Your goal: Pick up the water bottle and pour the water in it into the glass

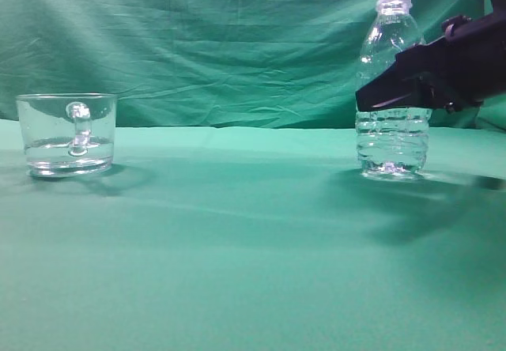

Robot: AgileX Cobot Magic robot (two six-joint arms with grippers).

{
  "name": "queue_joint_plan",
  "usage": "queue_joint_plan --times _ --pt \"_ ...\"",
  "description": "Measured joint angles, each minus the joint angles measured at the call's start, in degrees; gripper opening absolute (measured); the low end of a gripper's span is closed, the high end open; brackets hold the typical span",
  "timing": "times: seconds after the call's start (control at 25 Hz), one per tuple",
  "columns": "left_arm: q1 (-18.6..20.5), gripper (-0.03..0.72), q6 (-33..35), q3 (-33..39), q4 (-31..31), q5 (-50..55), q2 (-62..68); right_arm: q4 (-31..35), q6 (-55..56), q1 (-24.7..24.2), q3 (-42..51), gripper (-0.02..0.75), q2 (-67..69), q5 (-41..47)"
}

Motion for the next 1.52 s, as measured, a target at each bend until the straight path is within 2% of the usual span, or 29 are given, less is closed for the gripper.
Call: queue_joint_plan --times 0.16,0.36,0.48,0.72,0.76,0.96,1.16,1.28,1.44,1.48,1.52 --pt "0.00 0.000 0.00 0.00 0.00 0.00 0.00 0.00 -0.26 0.00 0.00 0.299 0.25 -0.49" --pt "0.00 0.000 0.00 0.00 0.00 0.00 0.00 -0.23 0.15 0.00 0.00 0.534 0.25 -0.57" --pt "0.00 0.000 0.00 0.00 0.00 0.00 0.00 -0.23 1.41 0.00 0.00 0.644 -0.26 -0.57" --pt "0.00 0.000 0.00 0.00 0.00 0.00 0.00 -0.33 5.07 0.00 0.00 0.641 -5.23 0.88" --pt "0.00 0.000 0.00 0.00 0.00 0.00 0.00 -0.44 6.90 0.00 0.00 0.666 -7.98 1.24" --pt "0.00 0.000 0.00 0.00 0.00 0.00 0.00 -0.67 10.45 0.00 0.00 0.666 -16.70 1.72" --pt "0.00 0.000 0.00 0.00 0.00 0.00 0.00 -2.78 15.25 0.00 0.00 0.666 -27.17 8.19" --pt "0.00 0.000 0.00 0.00 0.00 0.00 0.00 -6.81 21.92 0.00 0.12 0.487 -35.50 14.01" --pt "0.00 0.000 0.00 0.00 0.00 0.00 0.00 -15.61 34.49 0.00 0.12 0.156 -46.00 18.90" --pt "0.00 0.000 0.00 0.00 0.00 0.00 0.00 -18.16 38.00 0.00 0.12 0.092 -48.61 19.56" --pt "0.00 0.000 0.00 0.00 0.00 0.00 0.00 -20.25 40.92 0.00 0.12 0.059 -51.04 20.40"
